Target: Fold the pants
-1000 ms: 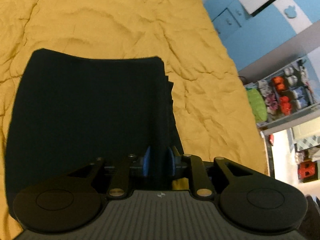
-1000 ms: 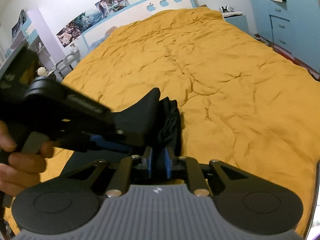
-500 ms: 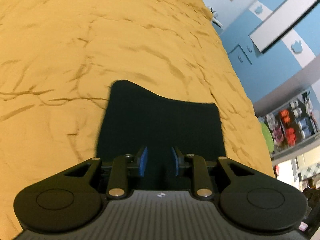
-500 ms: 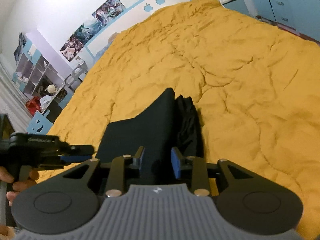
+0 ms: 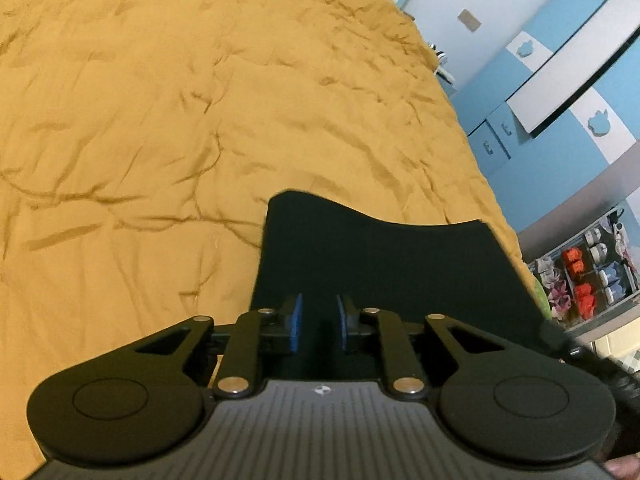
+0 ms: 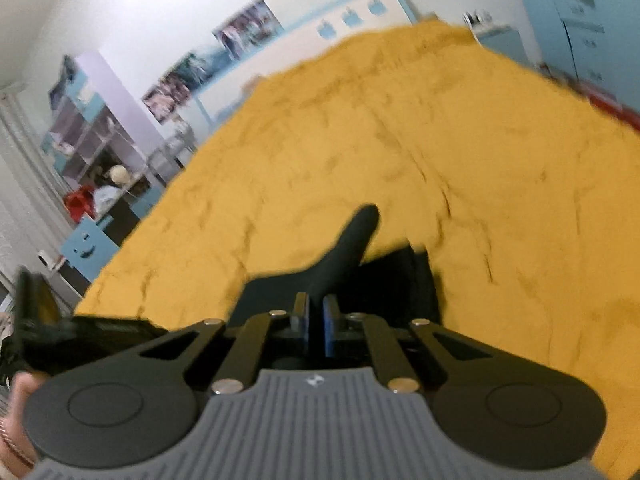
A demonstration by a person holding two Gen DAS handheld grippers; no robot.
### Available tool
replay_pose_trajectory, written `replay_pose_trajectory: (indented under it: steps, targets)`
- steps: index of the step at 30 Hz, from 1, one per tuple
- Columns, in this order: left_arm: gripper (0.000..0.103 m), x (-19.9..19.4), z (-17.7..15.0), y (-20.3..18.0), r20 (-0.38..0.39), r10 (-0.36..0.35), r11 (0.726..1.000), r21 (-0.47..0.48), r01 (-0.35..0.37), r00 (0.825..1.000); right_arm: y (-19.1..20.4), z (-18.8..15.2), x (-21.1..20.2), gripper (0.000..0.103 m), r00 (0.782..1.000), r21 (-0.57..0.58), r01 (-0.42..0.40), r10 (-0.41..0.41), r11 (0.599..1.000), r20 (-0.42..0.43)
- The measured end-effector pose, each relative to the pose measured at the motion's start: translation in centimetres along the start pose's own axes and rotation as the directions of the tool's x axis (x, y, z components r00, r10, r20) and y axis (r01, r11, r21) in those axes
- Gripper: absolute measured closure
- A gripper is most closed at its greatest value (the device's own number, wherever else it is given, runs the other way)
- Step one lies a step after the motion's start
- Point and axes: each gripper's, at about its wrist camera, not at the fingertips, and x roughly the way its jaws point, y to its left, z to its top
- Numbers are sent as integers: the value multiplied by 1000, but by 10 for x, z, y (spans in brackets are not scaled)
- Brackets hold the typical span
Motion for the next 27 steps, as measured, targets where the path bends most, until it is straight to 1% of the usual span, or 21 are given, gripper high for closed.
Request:
replay_pose_trajectory:
  steps: [2,3,5,7,9,12,14,15,18,20,22,24,25,26,27]
  targets:
    - [86,1,2,-3,12,-3,1000,23,3,1000,-4,1,-2,102,999,-24,35,-35,999,-14]
    - [87,2,2,-4,15,-4,999,36,4,1000,-11,-2,2,102,998,-17,54,-55,998,-40]
    - [89,9,3,-7,23,4,998,69,-6,1000,-31,-14,17,102,991,33,79,-75,996,-108]
    - [91,16,5,-11,33,11,994,111,-15,999,-45,-26,29,102,979,41,152,-144,988,-144]
    - [92,23,8,-16,42,30,985,166,-36,999,-53,-33,30,102,977,69,160,-148,985,-152]
    - [94,33,12,-20,61,70,967,242,-83,996,-49,-33,30,100,970,28,180,-173,983,-171]
    - [95,37,16,-17,70,80,962,258,-95,994,-45,-27,27,97,971,9,183,-179,983,-161]
    - [95,37,17,-15,74,77,961,260,-94,994,-42,-22,26,93,972,4,190,-188,982,-145]
    - [95,38,22,-11,89,63,959,270,-85,994,-31,-6,28,91,974,-22,210,-211,977,-78]
    - [95,41,25,-10,99,55,957,279,-80,994,-24,4,34,91,980,-23,190,-191,982,-50]
    - [95,47,27,-9,103,45,957,279,-72,994,-15,12,49,91,984,-51,173,-175,984,-38]
    - [97,54,26,-7,104,35,957,282,-64,994,-12,14,69,92,985,-77,164,-168,983,-48]
    - [97,58,25,-6,106,46,957,282,-74,993,-14,13,80,92,981,-82,176,-182,981,-67]
    - [97,63,24,-4,107,57,955,283,-85,993,-18,12,90,92,974,-88,204,-211,975,-85]
    - [97,67,24,-2,101,63,955,282,-89,993,-24,10,100,95,963,-91,240,-249,966,-103]
